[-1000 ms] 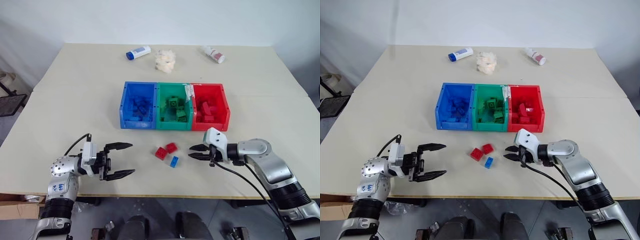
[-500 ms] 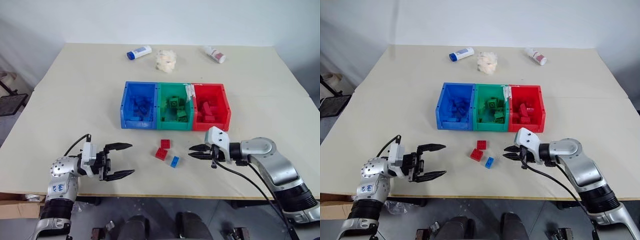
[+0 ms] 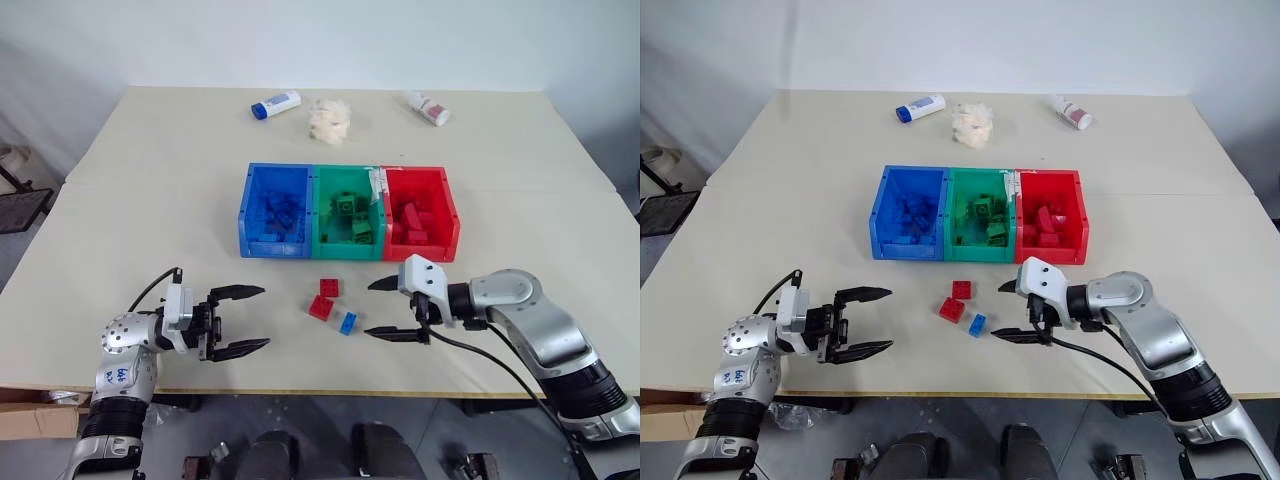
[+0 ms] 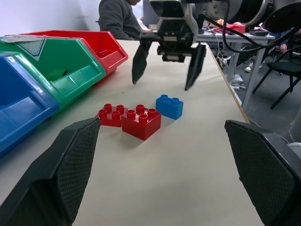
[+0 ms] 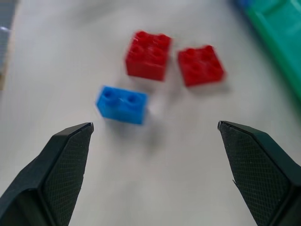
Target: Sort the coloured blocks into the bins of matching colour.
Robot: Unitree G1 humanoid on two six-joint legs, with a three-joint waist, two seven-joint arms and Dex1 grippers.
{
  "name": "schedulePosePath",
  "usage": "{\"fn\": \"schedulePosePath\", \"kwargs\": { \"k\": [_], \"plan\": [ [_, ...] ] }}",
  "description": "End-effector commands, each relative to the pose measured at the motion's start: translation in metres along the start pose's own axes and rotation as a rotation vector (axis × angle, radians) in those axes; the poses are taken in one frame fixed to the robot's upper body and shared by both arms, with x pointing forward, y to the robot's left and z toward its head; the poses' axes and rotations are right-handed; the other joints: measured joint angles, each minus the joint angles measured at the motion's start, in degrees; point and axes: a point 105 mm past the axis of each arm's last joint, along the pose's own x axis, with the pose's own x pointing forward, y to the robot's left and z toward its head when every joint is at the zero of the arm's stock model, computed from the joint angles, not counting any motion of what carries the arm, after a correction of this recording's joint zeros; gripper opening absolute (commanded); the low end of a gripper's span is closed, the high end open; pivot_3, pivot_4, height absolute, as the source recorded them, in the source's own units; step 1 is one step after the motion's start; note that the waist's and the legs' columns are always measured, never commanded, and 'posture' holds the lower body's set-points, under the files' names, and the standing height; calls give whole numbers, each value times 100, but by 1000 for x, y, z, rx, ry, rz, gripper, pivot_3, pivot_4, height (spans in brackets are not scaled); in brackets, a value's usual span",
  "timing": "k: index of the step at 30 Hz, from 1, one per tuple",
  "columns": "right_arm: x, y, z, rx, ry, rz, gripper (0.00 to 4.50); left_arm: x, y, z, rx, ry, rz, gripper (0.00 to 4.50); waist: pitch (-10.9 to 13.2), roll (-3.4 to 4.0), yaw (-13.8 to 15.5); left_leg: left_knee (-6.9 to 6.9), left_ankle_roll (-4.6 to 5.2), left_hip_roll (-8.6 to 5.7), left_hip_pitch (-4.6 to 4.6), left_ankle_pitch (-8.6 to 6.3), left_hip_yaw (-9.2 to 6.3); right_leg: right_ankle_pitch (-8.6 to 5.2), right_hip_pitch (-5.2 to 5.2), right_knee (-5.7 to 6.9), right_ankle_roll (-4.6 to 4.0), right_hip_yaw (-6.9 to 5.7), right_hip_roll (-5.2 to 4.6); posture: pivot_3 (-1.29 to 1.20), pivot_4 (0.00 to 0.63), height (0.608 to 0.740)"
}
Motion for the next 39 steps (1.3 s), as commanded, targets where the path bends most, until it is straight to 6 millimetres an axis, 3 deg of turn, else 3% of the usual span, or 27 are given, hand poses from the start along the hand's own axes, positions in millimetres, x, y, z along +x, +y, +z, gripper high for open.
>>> {"fn": "schedulePosePath", "kwargs": {
  "k": [1, 8, 15, 19, 23, 25, 26, 30, 39],
  "plan": [
    [10, 2, 13, -30, -40, 34, 4474, -2, 1, 8, 37, -26, 13, 4500, 1, 1, 0, 0, 0, 0, 0, 0, 0, 0, 0, -1, 0, 0, 0, 0, 150, 740],
    [32, 9, 11, -1, -50, 56, 4474, -5, -2, 9, 42, -19, 32, 4500, 2, 3, -3, -1, -1, 0, 0, 0, -2, 0, -2, 2, 0, -3, 0, 0, 150, 740],
    [39, 17, -2, 25, -27, 72, 4474, -6, -4, 9, 40, -16, 42, 4500, 3, 4, 0, -1, -1, -1, -1, -1, -5, 0, 0, 0, -1, -7, -1, 0, 150, 740],
    [39, 17, -6, 26, -14, 66, 3632, -6, -4, 9, 40, -17, 43, 4500, 3, 4, -1, -1, -1, -1, 0, -1, -5, 0, 0, 1, -1, -7, -1, 0, 150, 740],
    [38, 16, -5, 25, -21, 52, 2246, -5, -3, 9, 40, -18, 39, 4500, 3, 5, -1, -1, -1, -1, 0, -1, -5, 0, 0, 1, -1, -8, -1, 0, 150, 740],
    [37, 16, -1, 25, -35, 45, 1589, -4, -2, 9, 40, -19, 38, 4500, 3, 4, -1, -1, -1, -1, 0, -1, -5, 0, 0, 0, -1, -8, -1, 0, 150, 740],
    [36, 16, 1, 25, -42, 41, 1537, -4, -2, 9, 40, -19, 38, 4500, 3, 4, -1, -1, -1, -1, 0, -1, -5, 0, 0, 0, -1, -8, -1, 0, 150, 740],
    [28, 12, 15, 11, -84, 18, 1537, -4, -2, 9, 39, -19, 36, 4500, 3, 5, 0, -1, -1, -1, -1, -1, -5, 0, 0, 0, -1, -7, -1, 0, 150, 740],
    [16, -17, 69, -84, -183, -79, 1537, -2, 2, 10, 42, -23, 34, 4500, 6, 10, -16, -4, -4, 0, -1, 1, -7, 0, -2, 0, -1, -9, 0, 0, 150, 740]
  ]
}}
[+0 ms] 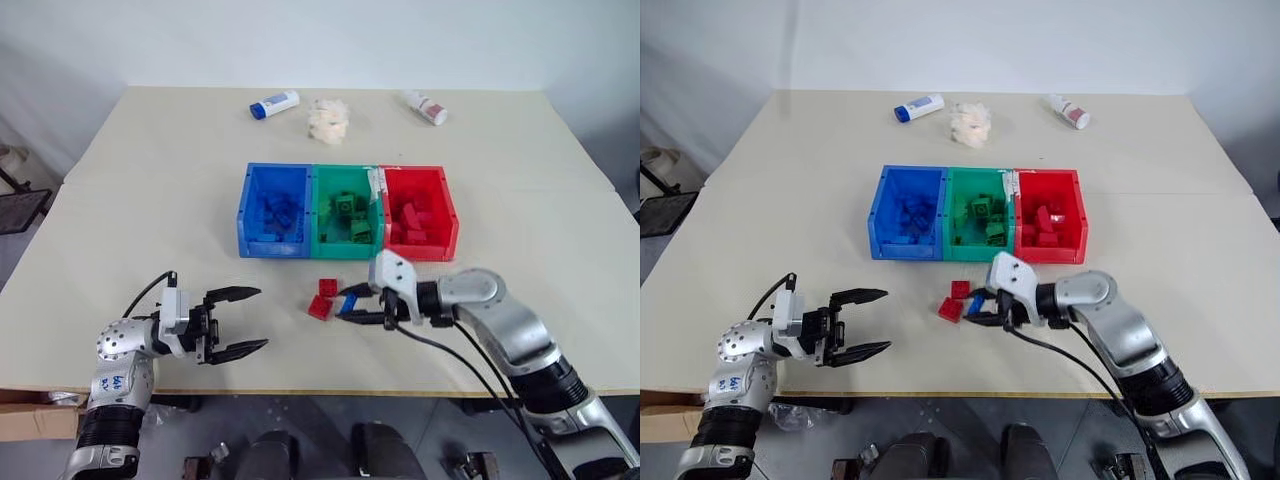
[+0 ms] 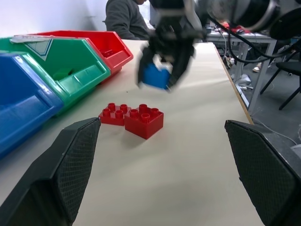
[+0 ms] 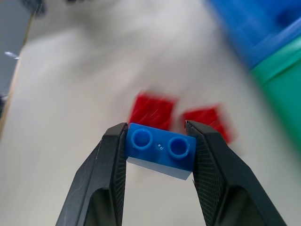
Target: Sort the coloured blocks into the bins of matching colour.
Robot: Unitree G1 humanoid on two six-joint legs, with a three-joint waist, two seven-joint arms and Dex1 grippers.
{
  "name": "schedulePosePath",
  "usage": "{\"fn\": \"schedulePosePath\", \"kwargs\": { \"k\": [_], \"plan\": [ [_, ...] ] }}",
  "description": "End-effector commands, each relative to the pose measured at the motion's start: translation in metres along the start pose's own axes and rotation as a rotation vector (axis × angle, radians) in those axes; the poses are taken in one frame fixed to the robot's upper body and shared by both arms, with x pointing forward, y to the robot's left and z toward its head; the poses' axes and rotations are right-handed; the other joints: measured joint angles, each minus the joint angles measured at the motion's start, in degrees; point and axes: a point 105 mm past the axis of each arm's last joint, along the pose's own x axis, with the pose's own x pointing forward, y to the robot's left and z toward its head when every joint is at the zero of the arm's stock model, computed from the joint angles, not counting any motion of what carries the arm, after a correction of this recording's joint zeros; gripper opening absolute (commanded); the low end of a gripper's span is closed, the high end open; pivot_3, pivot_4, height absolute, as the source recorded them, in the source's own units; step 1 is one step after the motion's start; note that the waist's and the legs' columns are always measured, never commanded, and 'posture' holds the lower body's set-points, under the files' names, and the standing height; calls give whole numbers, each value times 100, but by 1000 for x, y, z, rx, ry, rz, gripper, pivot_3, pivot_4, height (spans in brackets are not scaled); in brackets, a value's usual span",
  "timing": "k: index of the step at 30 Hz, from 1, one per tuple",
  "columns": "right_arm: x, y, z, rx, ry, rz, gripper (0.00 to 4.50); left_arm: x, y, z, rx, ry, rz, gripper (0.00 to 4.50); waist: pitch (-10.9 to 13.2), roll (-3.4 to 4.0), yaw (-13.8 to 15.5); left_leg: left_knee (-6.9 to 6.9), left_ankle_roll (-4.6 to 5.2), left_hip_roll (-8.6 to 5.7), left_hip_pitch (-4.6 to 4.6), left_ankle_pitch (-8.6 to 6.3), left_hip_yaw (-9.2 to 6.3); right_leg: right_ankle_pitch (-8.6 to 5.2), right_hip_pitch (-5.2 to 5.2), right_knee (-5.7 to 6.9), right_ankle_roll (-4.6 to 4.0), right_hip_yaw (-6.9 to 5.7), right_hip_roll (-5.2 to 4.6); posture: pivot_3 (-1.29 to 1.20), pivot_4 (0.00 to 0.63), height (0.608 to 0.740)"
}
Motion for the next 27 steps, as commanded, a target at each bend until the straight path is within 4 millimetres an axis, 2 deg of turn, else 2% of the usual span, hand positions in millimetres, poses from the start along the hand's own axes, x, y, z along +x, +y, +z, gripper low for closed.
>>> {"fn": "schedulePosePath", "kwargs": {
  "k": [1, 6, 10, 14, 18, 21, 24, 26, 27],
  "plan": [
    [4, -12, 30, -64, -89, -46, 1537, 2, 5, 8, 32, -30, 1, 4500, 0, 0, 0, -2, 0, 0, 0, 0, -1, 0, 0, 0, 0, -1, 0, 0, 150, 740],
    [11, -36, 47, -110, -146, -125, 1537, 5, 9, 12, 46, -46, 9, 4500, 0, 0, -5, -4, 0, -1, -2, 0, -2, 0, -5, 3, 0, -6, 0, 0, 150, 740],
    [20, -47, 59, -133, -194, -162, 1537, 4, 9, 12, 49, -46, 12, 4500, 0, 0, -7, -6, 0, -3, -4, -1, -2, 1, -14, 27, -1, -10, -1, 0, 150, 740],
    [41, -61, 71, -145, -241, -208, 1537, 4, 8, 12, 50, -46, 17, 4500, 1, 1, -79, -3, -1, -4, -5, -1, -2, 0, -16, 36, -1, -13, -1, 0, 150, 740],
    [60, -87, 94, -155, -361, -367, 1537, 4, 8, 12, 54, -47, 24, 4500, 1, 2, -188, 5, -7, -4, -4, 3, 0, 0, -20, 66, -1, -13, 0, 0, 150, 740],
    [67, -97, 97, -137, -405, -449, 2564, 5, 8, 12, 59, -47, 31, 4500, 1, 2, -252, 0, -15, -4, -4, 8, -1, -1, -33, 85, -4, -19, 0, 0, 150, 740],
    [64, -92, 95, -161, -433, -438, 3588, 3, 8, 13, 63, -45, 39, 4500, 1, 3, -255, -2, -15, -4, -4, 8, -11, 3, -34, 92, -10, -30, -3, 0, 150, 740],
    [58, -81, 88, -183, -426, -363, 4303, 2, 8, 12, 63, -43, 40, 4500, 1, 3, -254, -2, -11, -7, -5, 6, -12, 4, -32, 91, -12, -31, -5, 0, 150, 740],
    [55, -76, 85, -181, -419, -328, 4482, 2, 8, 12, 62, -42, 40, 4500, 2, 3, -251, -2, -9, -9, -6, 5, -16, 4, -30, 88, -12, -34, -7, 0, 150, 740]
  ]
}}
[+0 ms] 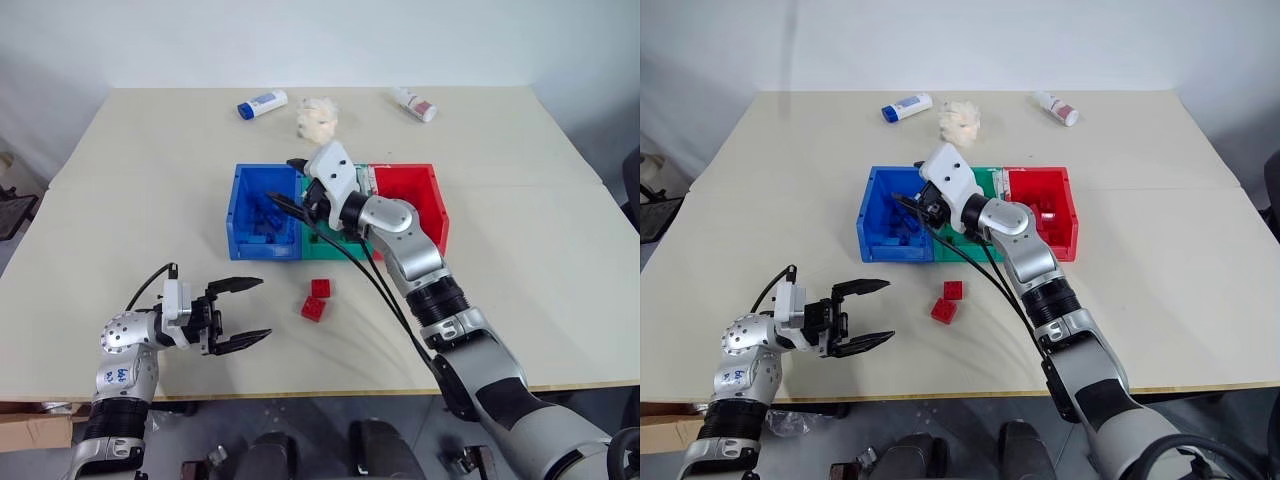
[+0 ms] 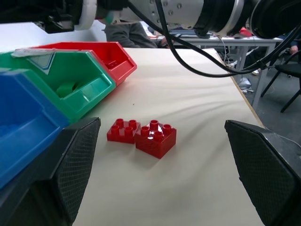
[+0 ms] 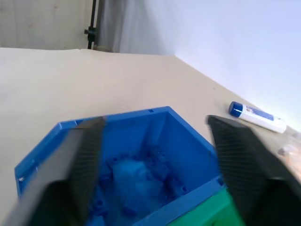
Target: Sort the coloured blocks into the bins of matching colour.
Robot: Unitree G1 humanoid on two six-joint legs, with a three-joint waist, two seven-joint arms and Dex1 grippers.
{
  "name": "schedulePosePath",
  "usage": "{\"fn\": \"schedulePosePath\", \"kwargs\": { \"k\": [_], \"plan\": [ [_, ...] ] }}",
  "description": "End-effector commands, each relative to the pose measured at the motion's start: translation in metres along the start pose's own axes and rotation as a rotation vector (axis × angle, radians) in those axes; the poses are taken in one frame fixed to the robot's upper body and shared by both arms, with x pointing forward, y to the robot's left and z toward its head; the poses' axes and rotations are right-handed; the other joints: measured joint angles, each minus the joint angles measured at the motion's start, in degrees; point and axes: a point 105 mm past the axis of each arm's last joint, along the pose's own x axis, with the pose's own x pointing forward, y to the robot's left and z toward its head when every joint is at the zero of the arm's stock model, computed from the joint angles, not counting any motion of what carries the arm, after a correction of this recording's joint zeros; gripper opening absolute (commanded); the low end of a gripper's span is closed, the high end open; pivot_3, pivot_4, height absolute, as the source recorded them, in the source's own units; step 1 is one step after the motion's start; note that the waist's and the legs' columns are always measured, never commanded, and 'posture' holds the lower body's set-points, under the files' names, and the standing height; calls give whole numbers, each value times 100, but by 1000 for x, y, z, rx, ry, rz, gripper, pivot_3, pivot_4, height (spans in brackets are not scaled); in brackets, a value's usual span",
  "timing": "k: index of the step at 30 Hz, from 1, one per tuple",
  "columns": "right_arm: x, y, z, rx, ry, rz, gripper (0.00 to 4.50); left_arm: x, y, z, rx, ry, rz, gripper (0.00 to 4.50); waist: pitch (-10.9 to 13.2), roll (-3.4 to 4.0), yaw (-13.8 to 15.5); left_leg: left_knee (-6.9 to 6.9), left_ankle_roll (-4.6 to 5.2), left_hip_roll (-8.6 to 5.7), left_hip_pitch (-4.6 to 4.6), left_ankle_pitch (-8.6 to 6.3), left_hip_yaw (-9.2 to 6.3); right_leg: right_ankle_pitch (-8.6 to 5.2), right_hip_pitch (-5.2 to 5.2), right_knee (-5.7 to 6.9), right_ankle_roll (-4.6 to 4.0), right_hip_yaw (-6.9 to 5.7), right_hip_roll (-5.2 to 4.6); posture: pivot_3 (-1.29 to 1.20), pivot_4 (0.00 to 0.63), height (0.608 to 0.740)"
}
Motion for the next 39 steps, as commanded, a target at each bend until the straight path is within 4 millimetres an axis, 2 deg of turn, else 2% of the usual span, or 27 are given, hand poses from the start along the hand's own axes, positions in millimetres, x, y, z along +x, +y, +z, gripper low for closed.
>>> {"fn": "schedulePosePath", "kwargs": {
  "k": [1, 5, 12, 15, 24, 26, 29, 36, 39],
  "plan": [
    [-19, 10, 16, -22, -60, 121, 4482, -3, 1, 9, 41, -19, 7, 4500, 1, 1, 7, 1, 2, -1, -1, -1, -4, 0, 1, -1, 0, -3, -1, 0, 150, 740],
    [-55, 24, 14, -5, -29, 272, 4482, -1, 2, 8, 36, -21, 1, 4500, 1, 1, 15, 0, 4, -2, -8, -2, -8, 0, 1, -11, 0, -8, -2, 0, 150, 740],
    [-120, 24, 6, 27, 76, 381, 4482, 2, 4, 6, 27, -24, -15, 4500, 3, 0, 138, 6, -1, 4, -6, 2, -7, 0, 19, -59, 0, -8, -1, 0, 150, 740],
    [-155, 18, -1, 35, 147, 381, 4482, 1, 4, 6, 22, -21, -19, 4500, 4, 0, 150, 6, -1, 5, -6, 2, -8, 0, 21, -63, 0, -6, -2, 0, 150, 740],
    [-235, 8, -10, 85, 354, 263, 4482, -3, 5, 5, 13, -12, -25, 4500, 6, -2, 237, -7, 3, 6, -6, 0, -12, 0, 37, -106, 0, -12, -4, 0, 150, 740],
    [-244, 7, -10, 87, 378, 237, 4482, -3, 6, 5, 12, -10, -27, 4500, 7, -2, 266, -4, 2, 7, -5, 0, -11, 0, 40, -108, 0, -13, -4, 0, 150, 740],
    [-247, 7, -9, 89, 383, 222, 4482, -3, 7, 4, 9, -10, -34, 4500, 7, -2, 274, -1, 0, 8, -3, 3, -10, 0, 43, -107, 0, -12, -3, 0, 150, 740],
    [-240, 14, -10, 94, 371, 215, 4482, 0, 8, 2, 17, 12, -28, 4500, 7, -2, 289, -4, 1, 8, -1, 4, -11, 0, 43, -107, 0, -13, -4, 0, 150, 740],
    [-235, 18, -11, 105, 359, 216, 4482, -2, 9, 2, 48, 66, 44, 4500, 7, -3, 285, -7, 1, 8, -2, 3, -12, 0, 43, -108, 0, -15, -4, 0, 150, 740]
  ]
}}
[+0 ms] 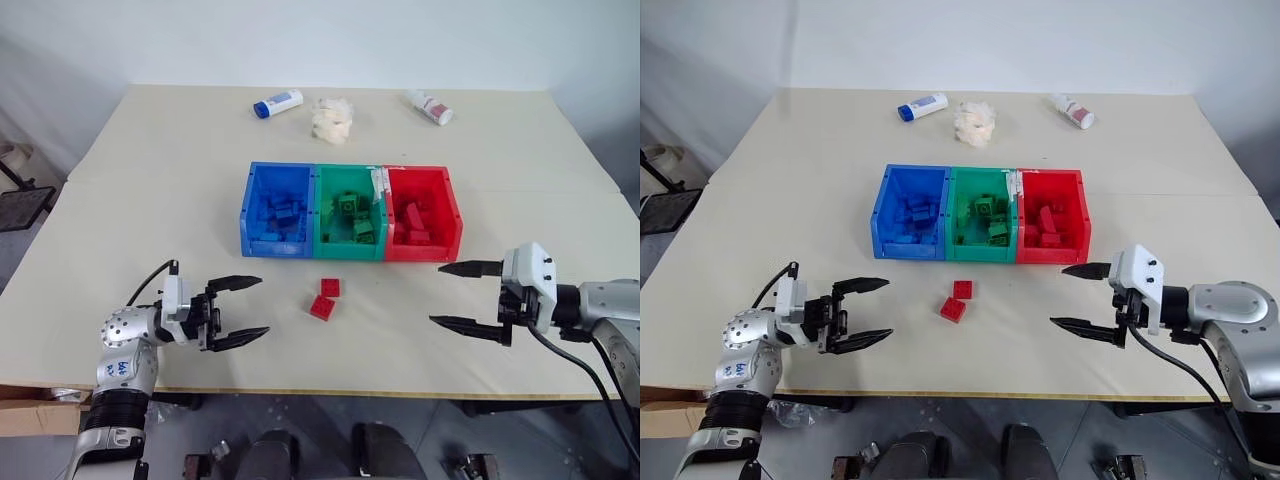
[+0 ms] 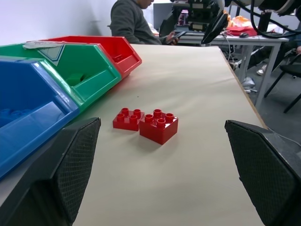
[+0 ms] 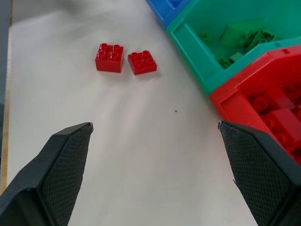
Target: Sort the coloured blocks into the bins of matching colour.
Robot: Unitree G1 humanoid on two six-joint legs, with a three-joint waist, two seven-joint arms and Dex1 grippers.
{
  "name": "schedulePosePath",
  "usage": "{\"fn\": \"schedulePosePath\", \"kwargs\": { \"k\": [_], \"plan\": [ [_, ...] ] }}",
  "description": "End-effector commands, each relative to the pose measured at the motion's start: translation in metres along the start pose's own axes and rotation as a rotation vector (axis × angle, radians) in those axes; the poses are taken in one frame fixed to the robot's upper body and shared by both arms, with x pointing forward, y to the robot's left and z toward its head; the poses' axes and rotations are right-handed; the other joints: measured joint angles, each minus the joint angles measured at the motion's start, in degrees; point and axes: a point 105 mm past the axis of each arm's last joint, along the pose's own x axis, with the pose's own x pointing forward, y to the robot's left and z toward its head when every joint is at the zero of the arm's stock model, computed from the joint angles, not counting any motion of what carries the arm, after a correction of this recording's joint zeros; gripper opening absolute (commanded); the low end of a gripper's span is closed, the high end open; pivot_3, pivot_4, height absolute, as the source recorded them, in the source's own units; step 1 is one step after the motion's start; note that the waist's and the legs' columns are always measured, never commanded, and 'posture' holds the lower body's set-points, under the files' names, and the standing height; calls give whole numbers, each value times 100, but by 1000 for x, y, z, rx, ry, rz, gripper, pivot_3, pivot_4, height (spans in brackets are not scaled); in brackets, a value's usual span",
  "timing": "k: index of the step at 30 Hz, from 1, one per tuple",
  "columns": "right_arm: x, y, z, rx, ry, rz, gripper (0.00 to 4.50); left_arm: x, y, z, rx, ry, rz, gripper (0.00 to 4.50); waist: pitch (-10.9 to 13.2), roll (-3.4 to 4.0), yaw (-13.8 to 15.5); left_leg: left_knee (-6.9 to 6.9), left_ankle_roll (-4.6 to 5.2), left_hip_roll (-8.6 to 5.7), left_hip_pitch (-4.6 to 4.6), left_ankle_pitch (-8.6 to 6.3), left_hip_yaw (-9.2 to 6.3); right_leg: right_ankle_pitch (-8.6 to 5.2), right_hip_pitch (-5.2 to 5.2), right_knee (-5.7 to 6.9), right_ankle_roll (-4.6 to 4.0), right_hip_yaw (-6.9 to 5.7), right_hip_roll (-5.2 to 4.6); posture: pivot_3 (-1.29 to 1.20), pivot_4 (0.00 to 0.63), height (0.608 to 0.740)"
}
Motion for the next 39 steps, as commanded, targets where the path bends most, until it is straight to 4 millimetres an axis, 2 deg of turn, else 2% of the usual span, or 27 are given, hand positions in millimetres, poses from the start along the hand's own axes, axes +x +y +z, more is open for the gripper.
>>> {"fn": "schedulePosePath", "kwargs": {
  "k": [1, 9, 14, 23, 27, 31, 37, 38, 39],
  "plan": [
    [3, 4, 8, -11, -35, 5, 4482, -3, 3, 4, 62, 66, 87, 4500, 0, 0, 0, 0, 0, 0, 0, 0, 0, 0, 0, 0, 0, 1, 0, 0, 150, 740],
    [5, 11, 7, 19, -67, 69, 4482, 5, -24, 11, 89, 203, 111, 4500, 5, 3, 2, -3, 1, 0, 1, -1, 1, 0, 5, -6, 0, 8, -1, 0, 150, 740],
    [4, 11, 5, 20, -79, 116, 4482, 28, -41, 9, 72, 249, 99, 4500, 6, 4, 24, -7, 4, 0, 5, -1, 1, 0, 10, -11, -1, 9, -3, 0, 150, 740],
    [7, 12, 1, 11, -70, 119, 4482, 72, -33, -1, 59, 264, 207, 4500, 7, 5, 31, -9, 2, 0, 7, 0, 1, 0, 8, -7, 0, 7, 0, 0, 150, 740],
    [5, 11, -1, 6, -58, 94, 4482, 80, -23, -12, 65, 343, 271, 4500, 7, 5, 65, -9, 1, -1, 7, 0, 1, 0, 8, -5, 0, 7, 0, 0, 150, 740],
    [3, 12, -3, 4, -51, 75, 4482, 95, -31, -17, 76, 378, 199, 4500, 8, 4, 119, -5, 1, -1, 6, 1, 2, 0, 6, -4, 0, 7, 2, 0, 150, 740],
    [0, 12, -4, 2, -44, 40, 4482, 101, -27, -27, 95, 487, 195, 4500, 8, 4, 155, -3, -1, -1, 6, 1, 3, 0, 7, -3, 0, 7, 3, 0, 150, 740],
    [0, 12, -5, 2, -43, 34, 4500, 101, -27, -27, 95, 489, 195, 4119, 8, 4, 154, 0, -1, -1, 6, 1, 3, 0, 8, -3, 0, 7, 3, 0, 150, 740],
    [-1, 11, -5, 3, -42, 27, 4500, 101, -27, -27, 94, 492, 198, 3919, 8, 4, 154, 0, -1, -1, 6, 1, 3, 0, 8, -3, 0, 8, 3, 0, 150, 740]
  ]
}}
